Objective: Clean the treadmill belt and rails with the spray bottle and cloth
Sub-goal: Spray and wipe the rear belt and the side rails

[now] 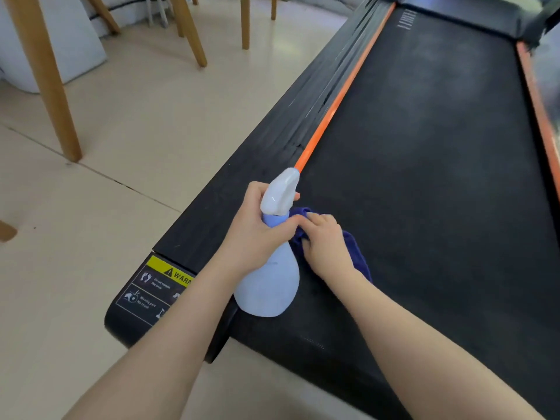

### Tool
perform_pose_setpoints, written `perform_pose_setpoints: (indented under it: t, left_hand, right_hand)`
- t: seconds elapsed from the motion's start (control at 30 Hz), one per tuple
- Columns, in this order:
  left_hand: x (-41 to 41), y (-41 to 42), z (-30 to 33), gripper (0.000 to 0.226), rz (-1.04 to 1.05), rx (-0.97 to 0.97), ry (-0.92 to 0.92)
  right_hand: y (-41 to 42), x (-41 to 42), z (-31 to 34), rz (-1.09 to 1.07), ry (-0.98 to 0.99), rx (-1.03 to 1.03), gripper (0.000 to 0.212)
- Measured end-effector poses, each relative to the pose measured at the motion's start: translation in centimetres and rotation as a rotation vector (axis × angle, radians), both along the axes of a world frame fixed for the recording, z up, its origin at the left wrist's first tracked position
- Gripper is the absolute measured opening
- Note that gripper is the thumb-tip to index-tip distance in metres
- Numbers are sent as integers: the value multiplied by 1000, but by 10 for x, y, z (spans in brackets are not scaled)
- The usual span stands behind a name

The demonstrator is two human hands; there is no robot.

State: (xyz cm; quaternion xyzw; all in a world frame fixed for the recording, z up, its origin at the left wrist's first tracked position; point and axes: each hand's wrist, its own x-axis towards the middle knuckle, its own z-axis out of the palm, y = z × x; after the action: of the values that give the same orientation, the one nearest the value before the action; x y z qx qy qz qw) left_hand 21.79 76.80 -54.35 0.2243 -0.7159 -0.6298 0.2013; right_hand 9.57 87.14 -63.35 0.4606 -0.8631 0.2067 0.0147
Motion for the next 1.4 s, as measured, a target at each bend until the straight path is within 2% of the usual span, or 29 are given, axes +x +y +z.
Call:
perform_pose_setpoints:
  t: [0.07, 0.13, 0.17, 0.27, 0.3, 0.4, 0.53, 0.63, 0.7, 0.8, 0.93, 1.07, 1.23, 1.33, 1.4]
  left_hand:
    - [-3, -1, 2, 34, 2, 9, -1]
    - [-5, -4, 0, 35, 22, 12, -1]
    - [-5, -5, -1, 37, 19, 6, -1]
    - [-2, -6, 3, 45, -38, 27, 0]
    - [0, -4, 6, 46, -56, 49, 0]
    - [2, 11, 16, 38, -132, 122, -5]
    - [-7, 59, 16, 26, -321, 223, -143]
    - [-13, 104, -4, 14, -376, 117, -266]
    - [-16, 132, -15, 29, -313, 30, -400]
    - [-24, 162, -15, 52, -303, -117, -498]
    - [-45, 188, -8, 48, -300, -143, -561]
    - [-55, 212, -5, 32, -276, -166, -566]
    - [-75, 259, 5, 67, -316, -293, -516]
    - [-97, 291, 12, 68, -355, -402, -499]
    - [-113, 310, 15, 61, -367, -461, -494]
  right_hand:
    - [16, 27, -4, 317, -24, 42, 32]
    - [21, 18, -1, 392, 3, 76, 32]
    - [16, 5, -1, 294, 12, 66, 32]
    - [0, -23, 2, -181, -40, 32, 31]
    - [0, -22, 3, -196, -73, 48, 35]
    - [37, -6, 12, -49, -185, 77, 39]
    - [144, -4, 25, -167, -178, 73, 40]
    - [221, -23, 33, -351, -223, 109, 40]
    - [252, -31, 35, -411, -221, 124, 37]
    - [264, -33, 34, -386, -204, 110, 36]
    - [271, -34, 38, -307, -198, 81, 38]
    - [302, -43, 41, -319, -196, 77, 38]
    - [353, -62, 55, -436, -207, 40, 34]
    - [370, -74, 61, -461, -204, 19, 34]
    - [376, -81, 62, -472, -192, -4, 33]
